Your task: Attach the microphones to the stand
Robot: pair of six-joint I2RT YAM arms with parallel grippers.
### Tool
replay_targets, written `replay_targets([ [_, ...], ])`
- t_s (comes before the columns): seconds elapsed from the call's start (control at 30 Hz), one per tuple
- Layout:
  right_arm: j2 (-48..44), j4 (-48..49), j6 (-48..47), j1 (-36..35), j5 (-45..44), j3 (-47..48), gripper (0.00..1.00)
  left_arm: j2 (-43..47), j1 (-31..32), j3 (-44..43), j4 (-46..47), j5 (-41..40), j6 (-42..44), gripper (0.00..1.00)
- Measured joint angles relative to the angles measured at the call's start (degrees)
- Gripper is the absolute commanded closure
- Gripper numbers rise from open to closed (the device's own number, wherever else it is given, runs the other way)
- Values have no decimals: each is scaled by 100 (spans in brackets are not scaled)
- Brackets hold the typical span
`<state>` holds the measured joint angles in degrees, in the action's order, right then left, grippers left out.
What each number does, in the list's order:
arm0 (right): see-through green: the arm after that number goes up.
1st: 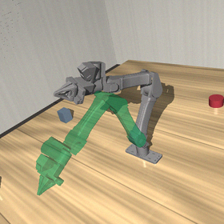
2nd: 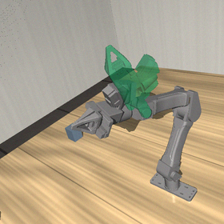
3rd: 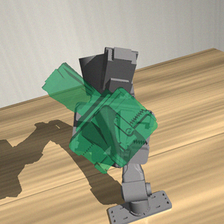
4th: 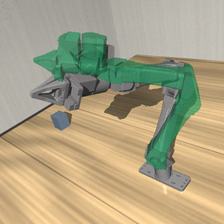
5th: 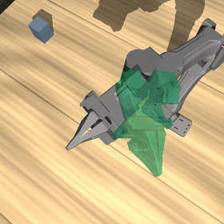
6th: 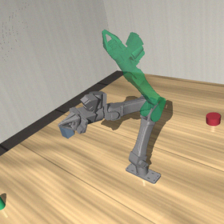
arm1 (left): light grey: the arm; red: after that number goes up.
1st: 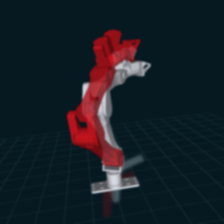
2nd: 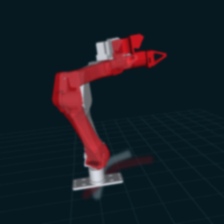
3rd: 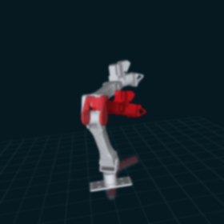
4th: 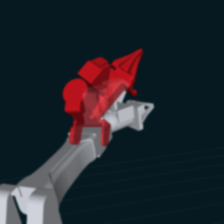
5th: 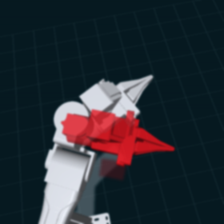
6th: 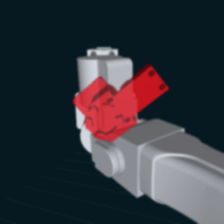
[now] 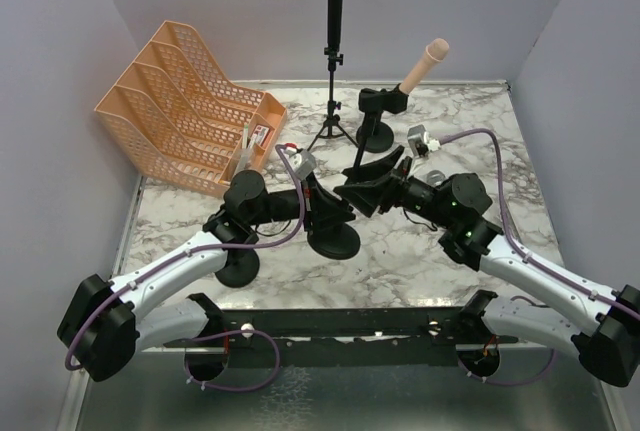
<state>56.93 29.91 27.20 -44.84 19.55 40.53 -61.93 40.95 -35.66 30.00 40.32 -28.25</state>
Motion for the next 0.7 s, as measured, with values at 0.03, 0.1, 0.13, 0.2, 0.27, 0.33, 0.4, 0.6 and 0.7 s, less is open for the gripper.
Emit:
replay_targets([
  [0.03,-33,133,55,33,79,-57,38,0,0,-39,-39,31,-46,100],
  [0.1,-83,446,175,98,236,-166,36,2,0,-149,-87,92,-162,100],
  [0.13,-98,581,236,125,304,-210,36,2,0,-212,-105,127,-212,100],
  [0.2,-111,826,385,192,417,-280,35,37,-2,-345,-125,179,-326,100],
  [0.27,-111,1104,616,321,584,-356,35,92,-2,-442,-136,203,-389,100],
  [0.33,-83,1526,960,627,798,-461,35,118,-4,-557,-136,249,-413,100],
  [0.4,66,2133,1423,1058,1093,-531,37,111,-7,-693,-144,278,-409,100],
  [0.6,807,3373,2234,1528,2140,-326,44,-304,-103,-1152,-142,442,-380,100],
  [0.7,1051,3633,2426,1532,2632,-136,56,-564,-168,-1294,-144,570,-361,100],
])
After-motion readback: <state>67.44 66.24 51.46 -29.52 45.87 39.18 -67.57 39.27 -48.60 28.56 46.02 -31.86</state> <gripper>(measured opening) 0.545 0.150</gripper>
